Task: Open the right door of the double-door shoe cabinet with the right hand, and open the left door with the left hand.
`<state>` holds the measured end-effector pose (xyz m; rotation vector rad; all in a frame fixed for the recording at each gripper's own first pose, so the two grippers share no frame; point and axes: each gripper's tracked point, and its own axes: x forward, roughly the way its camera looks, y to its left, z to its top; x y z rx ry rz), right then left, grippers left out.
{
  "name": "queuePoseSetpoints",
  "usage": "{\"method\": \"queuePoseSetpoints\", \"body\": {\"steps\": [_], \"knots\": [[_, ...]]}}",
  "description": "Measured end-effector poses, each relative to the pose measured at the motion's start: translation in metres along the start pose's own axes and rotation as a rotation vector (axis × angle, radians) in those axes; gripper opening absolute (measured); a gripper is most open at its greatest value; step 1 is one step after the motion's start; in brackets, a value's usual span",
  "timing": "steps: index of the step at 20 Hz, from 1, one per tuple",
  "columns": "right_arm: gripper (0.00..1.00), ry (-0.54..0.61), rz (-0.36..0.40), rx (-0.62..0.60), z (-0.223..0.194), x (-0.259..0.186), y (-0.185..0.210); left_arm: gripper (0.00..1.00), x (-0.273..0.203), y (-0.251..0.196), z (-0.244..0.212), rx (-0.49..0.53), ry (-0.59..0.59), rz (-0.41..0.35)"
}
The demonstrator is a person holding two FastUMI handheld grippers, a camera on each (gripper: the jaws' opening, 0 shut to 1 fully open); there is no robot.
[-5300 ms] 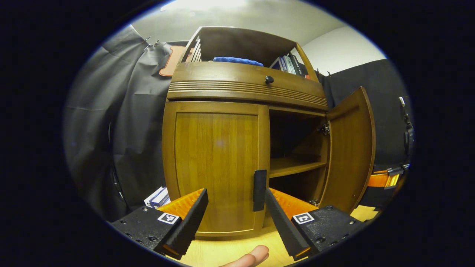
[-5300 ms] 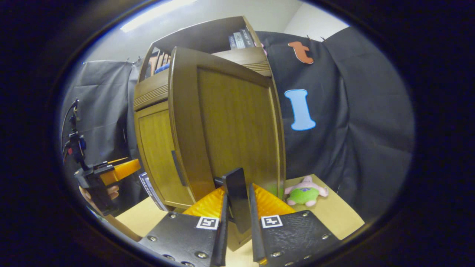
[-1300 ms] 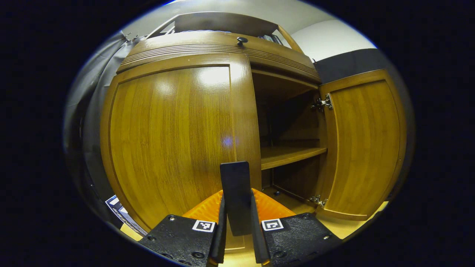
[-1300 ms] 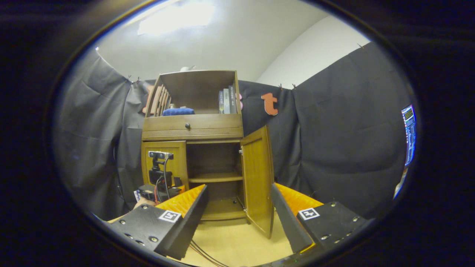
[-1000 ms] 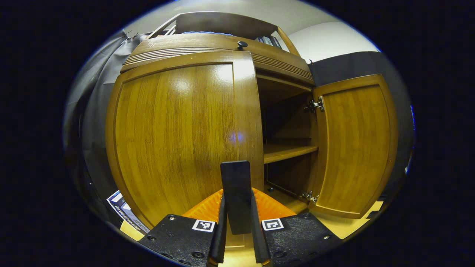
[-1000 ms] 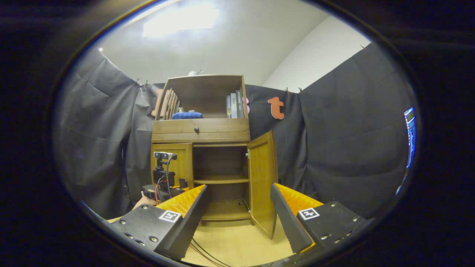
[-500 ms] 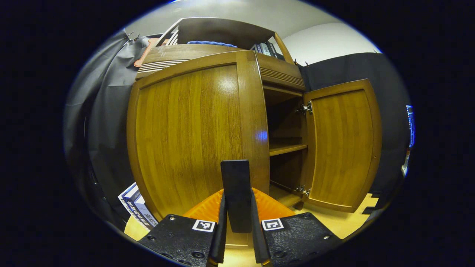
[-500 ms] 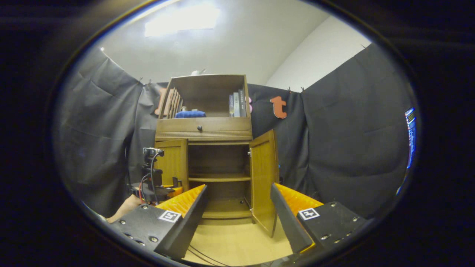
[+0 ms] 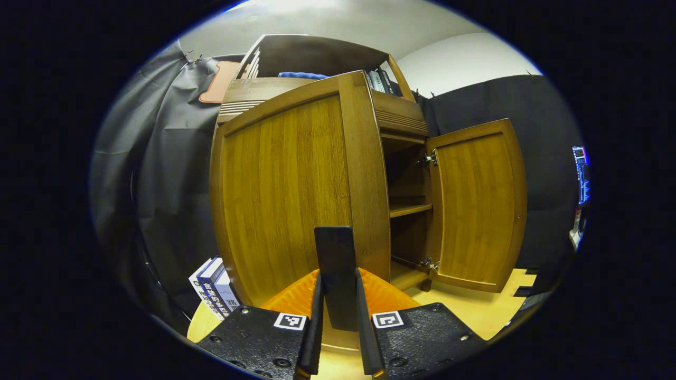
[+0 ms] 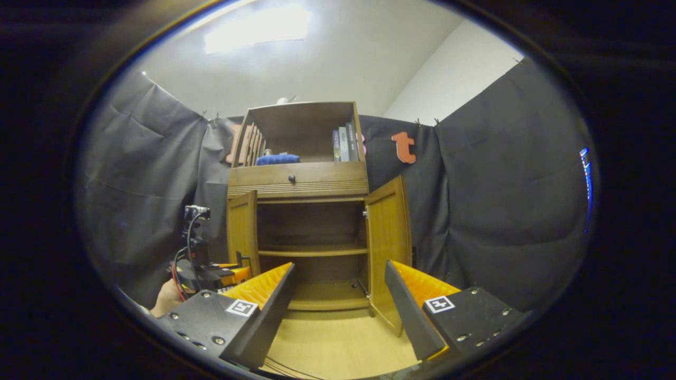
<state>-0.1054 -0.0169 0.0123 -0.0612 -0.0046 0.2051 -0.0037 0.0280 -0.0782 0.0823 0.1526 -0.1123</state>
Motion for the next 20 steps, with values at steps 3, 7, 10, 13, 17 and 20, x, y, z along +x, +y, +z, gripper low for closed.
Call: {"method": "queuePoseSetpoints", "body": {"steps": [3, 7, 10, 13, 17, 20], "knots": [[0.95, 0.004, 0.007, 0.0, -0.002, 0.001, 0.002, 0.31, -0.009, 0.005, -0.001, -0.005, 0.006, 0.002], [0.95, 0.02, 0.018, -0.011, -0.008, 0.005, 0.006, 0.33, -0.021, 0.012, -0.002, 0.005, 0.001, 0.022], [0.95, 0.022, 0.025, -0.019, -0.01, 0.005, 0.01, 0.31, -0.033, 0.021, -0.003, 0.003, 0.013, 0.035], [0.99, 0.009, 0.034, -0.022, -0.007, -0.004, 0.015, 0.32, -0.043, 0.027, -0.003, -0.012, 0.017, 0.038], [0.96, 0.003, 0.034, -0.01, -0.008, -0.001, 0.016, 0.3, -0.054, 0.038, -0.004, 0.004, 0.015, 0.055], [0.99, 0.011, 0.035, -0.009, -0.012, 0.0, 0.017, 0.31, -0.058, 0.041, -0.005, -0.002, 0.015, 0.06]]}}
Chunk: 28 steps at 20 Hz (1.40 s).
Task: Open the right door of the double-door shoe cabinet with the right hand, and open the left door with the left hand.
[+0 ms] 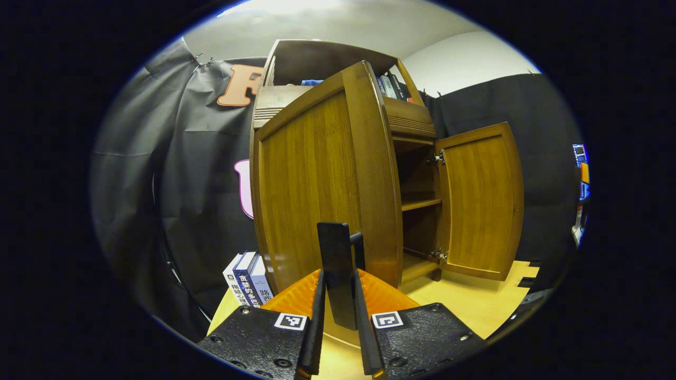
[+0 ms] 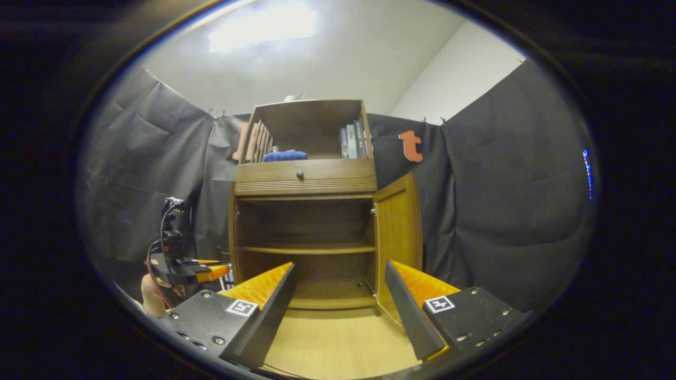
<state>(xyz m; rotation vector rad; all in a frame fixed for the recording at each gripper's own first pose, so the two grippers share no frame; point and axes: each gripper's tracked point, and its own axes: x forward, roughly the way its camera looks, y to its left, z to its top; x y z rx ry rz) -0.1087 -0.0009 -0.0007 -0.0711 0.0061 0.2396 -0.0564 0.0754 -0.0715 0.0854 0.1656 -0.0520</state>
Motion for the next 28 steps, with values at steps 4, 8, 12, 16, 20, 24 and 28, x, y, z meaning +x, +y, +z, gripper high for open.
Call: {"method": "queuePoseSetpoints", "body": {"steps": [4, 8, 12, 16, 20, 24, 28], "knots": [[0.99, 0.012, 0.0, 0.004, -0.005, 0.0, -0.001, 0.31, -0.006, 0.008, -0.004, -0.007, 0.005, 0.019], [0.95, -0.004, 0.007, 0.019, 0.0, -0.003, 0.001, 0.32, -0.007, 0.02, -0.011, -0.025, 0.02, 0.056], [0.99, -0.01, 0.004, 0.016, 0.0, -0.003, 0.001, 0.31, -0.012, 0.054, -0.011, 0.004, 0.0, 0.155], [0.95, -0.001, 0.009, 0.023, -0.005, 0.0, 0.006, 0.1, -0.024, 0.082, -0.014, 0.002, 0.006, 0.196], [0.98, 0.005, 0.022, 0.02, -0.008, 0.006, 0.017, 0.07, -0.031, 0.105, -0.014, -0.02, 0.013, 0.175], [0.99, 0.004, 0.027, 0.021, -0.009, 0.012, 0.024, 0.05, -0.034, 0.122, -0.018, -0.045, 0.023, 0.114], [0.99, -0.002, 0.022, 0.04, -0.009, 0.016, 0.027, 0.05, -0.036, 0.133, -0.017, -0.061, 0.02, 0.062]]}}
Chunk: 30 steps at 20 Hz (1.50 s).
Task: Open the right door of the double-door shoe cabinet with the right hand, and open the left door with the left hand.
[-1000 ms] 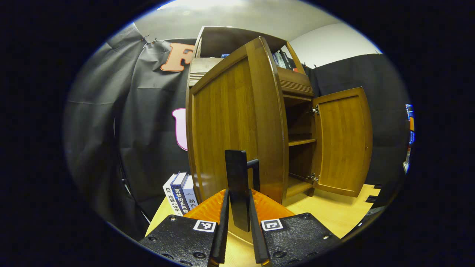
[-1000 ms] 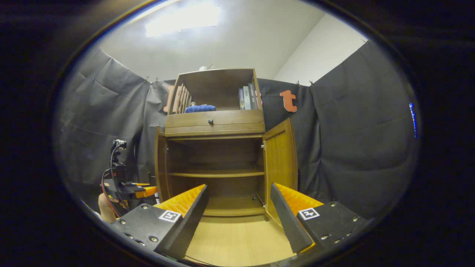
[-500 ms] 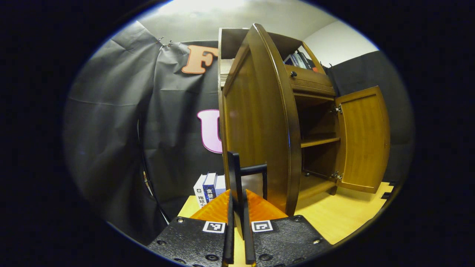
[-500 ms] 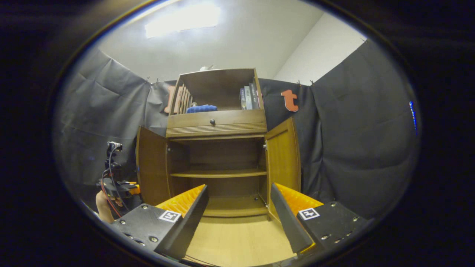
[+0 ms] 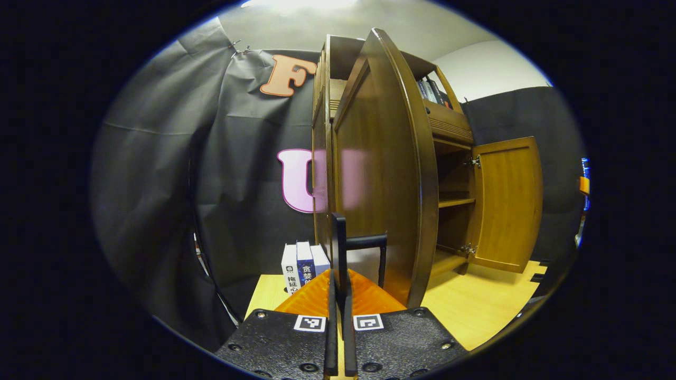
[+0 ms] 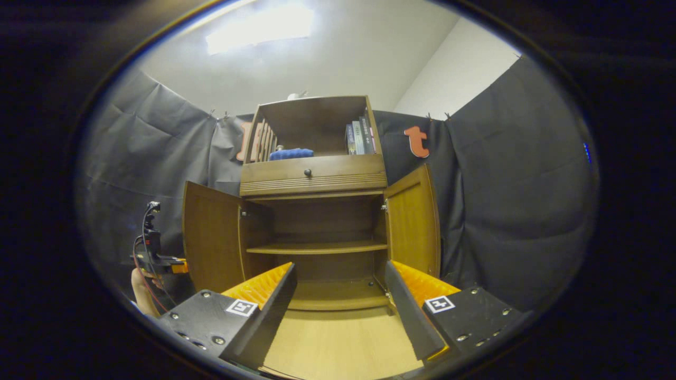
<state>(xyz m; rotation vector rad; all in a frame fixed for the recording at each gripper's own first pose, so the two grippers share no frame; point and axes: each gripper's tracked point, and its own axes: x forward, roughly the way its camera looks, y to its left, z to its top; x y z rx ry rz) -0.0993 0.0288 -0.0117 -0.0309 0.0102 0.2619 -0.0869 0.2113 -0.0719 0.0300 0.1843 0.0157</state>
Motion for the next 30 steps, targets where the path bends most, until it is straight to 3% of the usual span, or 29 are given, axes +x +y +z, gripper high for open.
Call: {"method": "queuePoseSetpoints", "body": {"steps": [7, 12, 14, 20, 22, 23, 26, 27, 28, 30], "knots": [[0.99, 0.008, -0.001, 0.006, -0.004, 0.004, 0.002, 0.05, -0.001, 0.0, 0.0, -0.022, -0.028, -0.024], [0.99, 0.018, 0.003, 0.007, -0.01, 0.002, -0.002, 0.11, -0.007, -0.006, 0.003, -0.028, -0.034, -0.037], [1.0, 0.022, 0.003, 0.011, -0.012, 0.001, -0.005, 0.07, -0.016, -0.005, 0.01, -0.017, -0.052, -0.02], [0.99, 0.02, 0.005, 0.025, -0.011, -0.002, -0.012, 0.42, -0.047, 0.001, 0.027, -0.008, -0.084, 0.09], [0.96, 0.012, 0.005, 0.023, -0.007, -0.004, -0.015, 0.51, -0.055, -0.003, 0.036, -0.008, -0.1, 0.118], [1.0, 0.008, 0.008, 0.02, -0.005, -0.006, -0.015, 0.52, -0.059, -0.004, 0.04, -0.001, -0.114, 0.131], [0.99, -0.003, 0.011, 0.019, 0.0, -0.009, -0.018, 0.65, -0.07, -0.005, 0.058, -0.009, -0.143, 0.188], [0.99, -0.003, 0.014, 0.018, 0.002, -0.01, -0.019, 0.66, -0.074, -0.012, 0.064, -0.018, -0.156, 0.189], [0.95, -0.005, 0.013, 0.015, 0.003, -0.011, -0.021, 0.76, -0.076, -0.02, 0.07, -0.019, -0.167, 0.186], [0.99, -0.01, 0.004, 0.009, 0.007, -0.013, -0.027, 0.84, -0.079, -0.032, 0.088, -0.004, -0.192, 0.187]]}}
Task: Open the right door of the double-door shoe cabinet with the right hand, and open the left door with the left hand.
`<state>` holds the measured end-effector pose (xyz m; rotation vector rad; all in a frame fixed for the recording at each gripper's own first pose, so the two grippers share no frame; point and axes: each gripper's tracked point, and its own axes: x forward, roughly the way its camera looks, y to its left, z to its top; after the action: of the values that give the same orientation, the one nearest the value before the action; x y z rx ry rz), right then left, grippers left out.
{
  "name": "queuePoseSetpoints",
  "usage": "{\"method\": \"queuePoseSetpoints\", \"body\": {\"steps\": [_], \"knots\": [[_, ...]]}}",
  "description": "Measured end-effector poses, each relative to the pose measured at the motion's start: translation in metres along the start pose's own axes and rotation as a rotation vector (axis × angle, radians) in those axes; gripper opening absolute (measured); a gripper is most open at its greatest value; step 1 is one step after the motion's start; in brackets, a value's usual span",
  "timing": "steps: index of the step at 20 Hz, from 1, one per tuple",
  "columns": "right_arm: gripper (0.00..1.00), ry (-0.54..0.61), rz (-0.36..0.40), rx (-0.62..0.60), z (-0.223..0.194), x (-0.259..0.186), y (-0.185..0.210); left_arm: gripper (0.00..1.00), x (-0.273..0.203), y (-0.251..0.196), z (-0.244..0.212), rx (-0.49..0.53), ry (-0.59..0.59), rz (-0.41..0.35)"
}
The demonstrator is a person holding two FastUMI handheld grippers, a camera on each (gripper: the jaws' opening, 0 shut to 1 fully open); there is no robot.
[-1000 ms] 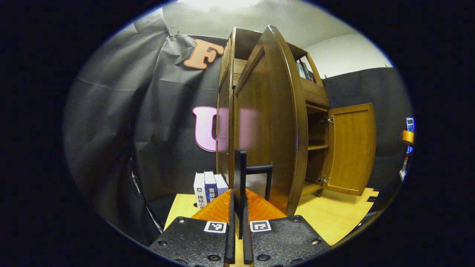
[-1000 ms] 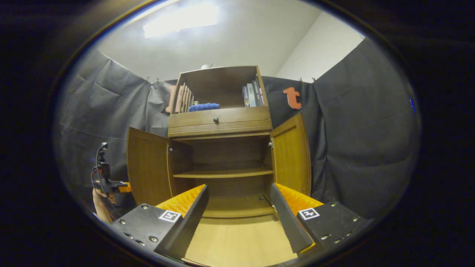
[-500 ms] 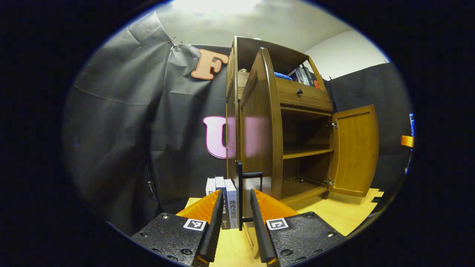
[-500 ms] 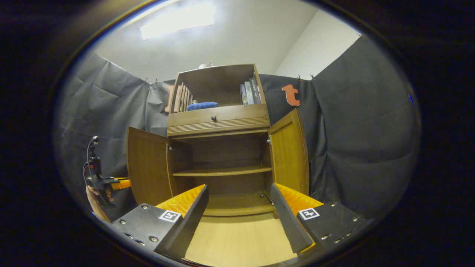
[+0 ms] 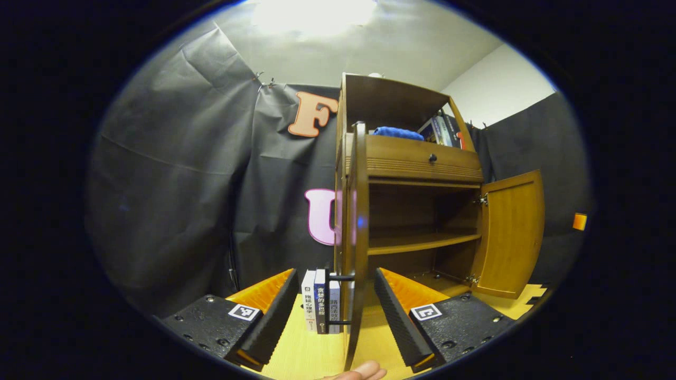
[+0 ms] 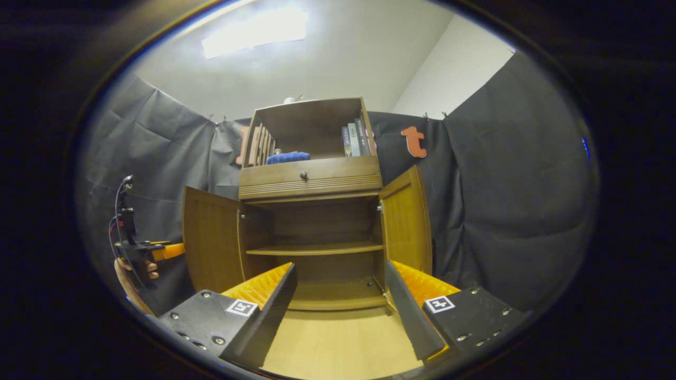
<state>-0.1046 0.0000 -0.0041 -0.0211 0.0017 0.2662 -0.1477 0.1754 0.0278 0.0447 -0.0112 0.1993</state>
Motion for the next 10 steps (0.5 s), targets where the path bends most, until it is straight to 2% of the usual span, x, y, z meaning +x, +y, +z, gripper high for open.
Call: {"method": "queuePoseSetpoints", "body": {"steps": [4, 6, 10], "knots": [[0.99, -0.021, -0.016, -0.014, 0.013, -0.003, -0.009, 0.94, -0.002, -0.05, 0.018, -0.021, -0.009, -0.064], [0.99, -0.031, -0.025, -0.028, 0.018, -0.003, -0.013, 0.94, 0.001, -0.075, 0.021, -0.047, 0.002, -0.099], [0.99, -0.052, -0.048, -0.033, 0.026, -0.001, -0.026, 0.94, 0.011, -0.11, 0.026, -0.078, -0.011, -0.12]]}}
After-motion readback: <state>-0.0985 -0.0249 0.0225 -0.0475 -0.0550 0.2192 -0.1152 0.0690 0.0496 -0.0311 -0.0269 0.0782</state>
